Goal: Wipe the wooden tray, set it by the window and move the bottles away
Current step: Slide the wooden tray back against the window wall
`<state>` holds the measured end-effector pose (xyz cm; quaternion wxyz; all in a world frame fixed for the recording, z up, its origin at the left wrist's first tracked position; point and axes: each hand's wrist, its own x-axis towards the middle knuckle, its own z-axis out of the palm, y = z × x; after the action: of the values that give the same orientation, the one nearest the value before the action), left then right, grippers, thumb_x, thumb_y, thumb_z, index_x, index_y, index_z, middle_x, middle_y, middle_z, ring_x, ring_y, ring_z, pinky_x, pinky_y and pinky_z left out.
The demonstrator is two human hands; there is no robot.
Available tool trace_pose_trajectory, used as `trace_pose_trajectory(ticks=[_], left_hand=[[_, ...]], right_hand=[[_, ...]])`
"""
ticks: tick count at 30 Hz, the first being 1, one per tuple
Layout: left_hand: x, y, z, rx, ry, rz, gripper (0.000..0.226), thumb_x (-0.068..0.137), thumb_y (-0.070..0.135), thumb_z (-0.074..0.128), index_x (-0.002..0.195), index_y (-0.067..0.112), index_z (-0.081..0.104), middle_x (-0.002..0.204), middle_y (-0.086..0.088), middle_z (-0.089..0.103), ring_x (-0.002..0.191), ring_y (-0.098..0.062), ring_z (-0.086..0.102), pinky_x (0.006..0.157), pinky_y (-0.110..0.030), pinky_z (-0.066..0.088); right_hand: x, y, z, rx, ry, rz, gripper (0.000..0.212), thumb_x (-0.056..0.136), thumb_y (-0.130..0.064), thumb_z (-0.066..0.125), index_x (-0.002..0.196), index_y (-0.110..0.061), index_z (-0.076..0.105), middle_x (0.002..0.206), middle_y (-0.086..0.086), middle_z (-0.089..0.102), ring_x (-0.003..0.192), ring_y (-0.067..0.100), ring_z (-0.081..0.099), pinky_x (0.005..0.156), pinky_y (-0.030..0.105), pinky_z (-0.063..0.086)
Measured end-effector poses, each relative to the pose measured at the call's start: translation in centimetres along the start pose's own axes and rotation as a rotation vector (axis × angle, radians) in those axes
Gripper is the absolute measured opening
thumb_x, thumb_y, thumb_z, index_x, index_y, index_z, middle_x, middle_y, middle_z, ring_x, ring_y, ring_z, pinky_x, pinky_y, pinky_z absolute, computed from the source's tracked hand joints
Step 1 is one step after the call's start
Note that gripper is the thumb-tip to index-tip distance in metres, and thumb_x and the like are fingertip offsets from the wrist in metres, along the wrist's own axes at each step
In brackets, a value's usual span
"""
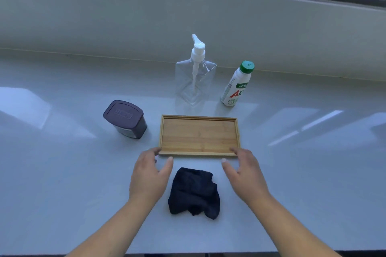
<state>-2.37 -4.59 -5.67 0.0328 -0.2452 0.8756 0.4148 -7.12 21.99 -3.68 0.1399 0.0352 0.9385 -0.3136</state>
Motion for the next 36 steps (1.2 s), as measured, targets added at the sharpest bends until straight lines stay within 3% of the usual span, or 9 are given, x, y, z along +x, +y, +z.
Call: trace_pose_trajectory(ticks=[3, 7, 11, 15, 18, 26, 31, 34, 36], left_hand=[[2.8, 1.4, -0.2, -0.134, -0.007, -0.143, 0.063, 0.095, 0.053, 0.059, 0.148, 0.022, 0.046, 0.148, 0.004, 0.048, 0.125, -0.015, 0.052, 0.103, -0.041, 0.046], [5.4, 3.3, 0.6, -0.067, -0.112, -0.226, 0.066, 0.095, 0.053, 0.056, 0.147, 0.014, 0.047, 0.149, -0.006, 0.046, 0.136, -0.026, 0.046, 0.104, -0.040, 0.040], [6.5, 4.5, 1.0, -0.129, -0.111, -0.299, 0.035, 0.084, 0.048, 0.056, 0.106, 0.022, 0.061, 0.114, 0.000, 0.056, 0.101, -0.025, 0.052, 0.084, -0.035, 0.038], [5.9, 5.1, 1.8, -0.234, -0.112, -0.331, 0.065, 0.086, 0.044, 0.060, 0.145, 0.017, 0.053, 0.138, 0.001, 0.058, 0.105, -0.016, 0.056, 0.089, -0.036, 0.041], [4.6, 6.9, 3.6, -0.271, -0.138, -0.295, 0.065, 0.091, 0.037, 0.060, 0.151, 0.015, 0.047, 0.147, -0.001, 0.054, 0.115, -0.017, 0.052, 0.093, -0.035, 0.039], [2.6, 15.7, 10.5, -0.250, -0.248, -0.254, 0.071, 0.066, 0.055, 0.057, 0.131, 0.026, 0.062, 0.133, 0.002, 0.060, 0.112, -0.017, 0.060, 0.083, -0.035, 0.047], [1.5, 20.8, 14.2, -0.279, -0.268, -0.258, 0.071, 0.076, 0.046, 0.061, 0.143, 0.022, 0.053, 0.138, 0.002, 0.054, 0.105, -0.013, 0.059, 0.077, -0.030, 0.044], [1.4, 22.2, 15.5, -0.284, -0.274, -0.257, 0.079, 0.066, 0.051, 0.059, 0.141, 0.024, 0.056, 0.138, 0.002, 0.056, 0.105, -0.010, 0.060, 0.074, -0.029, 0.045], [1.5, 23.2, 16.0, -0.296, -0.279, -0.238, 0.068, 0.073, 0.044, 0.060, 0.138, 0.022, 0.058, 0.133, 0.001, 0.058, 0.094, -0.005, 0.061, 0.067, -0.025, 0.044]], right_hand=[[2.9, 0.1, -1.6, 0.339, 0.005, 0.265, 0.059, 0.100, -0.054, 0.051, 0.152, -0.027, 0.042, 0.154, -0.001, 0.046, 0.135, 0.017, 0.047, 0.108, 0.035, 0.039], [5.5, -0.3, -2.6, 0.559, -0.028, 0.297, 0.053, 0.106, -0.048, 0.042, 0.152, -0.022, 0.045, 0.152, -0.005, 0.048, 0.134, 0.012, 0.043, 0.104, 0.027, 0.029], [6.6, 0.2, -2.7, 0.607, -0.034, 0.284, 0.049, 0.106, -0.047, 0.040, 0.147, -0.022, 0.051, 0.147, -0.006, 0.053, 0.133, 0.012, 0.045, 0.111, 0.030, 0.032], [6.4, 1.6, -3.7, 0.642, -0.013, 0.270, 0.052, 0.102, -0.052, 0.042, 0.144, -0.025, 0.053, 0.144, -0.009, 0.055, 0.133, 0.011, 0.046, 0.115, 0.034, 0.033], [6.1, 3.6, -5.9, 0.652, 0.020, 0.291, 0.065, 0.088, -0.063, 0.039, 0.140, -0.027, 0.056, 0.140, -0.010, 0.058, 0.133, 0.012, 0.049, 0.118, 0.041, 0.035], [6.9, 11.1, -14.2, 0.665, 0.110, 0.324, 0.062, 0.087, -0.066, 0.038, 0.136, -0.034, 0.056, 0.131, -0.018, 0.059, 0.128, 0.010, 0.051, 0.115, 0.046, 0.039], [7.9, 15.2, -18.2, 0.669, 0.124, 0.346, 0.060, 0.087, -0.067, 0.039, 0.133, -0.035, 0.057, 0.131, -0.017, 0.061, 0.127, 0.009, 0.052, 0.116, 0.047, 0.039], [8.3, 16.5, -19.7, 0.670, 0.131, 0.357, 0.055, 0.092, -0.063, 0.040, 0.135, -0.034, 0.056, 0.130, -0.018, 0.060, 0.127, 0.013, 0.052, 0.116, 0.045, 0.038], [8.6, 17.1, -20.4, 0.672, 0.132, 0.361, 0.049, 0.098, -0.059, 0.040, 0.136, -0.033, 0.056, 0.129, -0.019, 0.059, 0.128, 0.015, 0.051, 0.115, 0.044, 0.038]])
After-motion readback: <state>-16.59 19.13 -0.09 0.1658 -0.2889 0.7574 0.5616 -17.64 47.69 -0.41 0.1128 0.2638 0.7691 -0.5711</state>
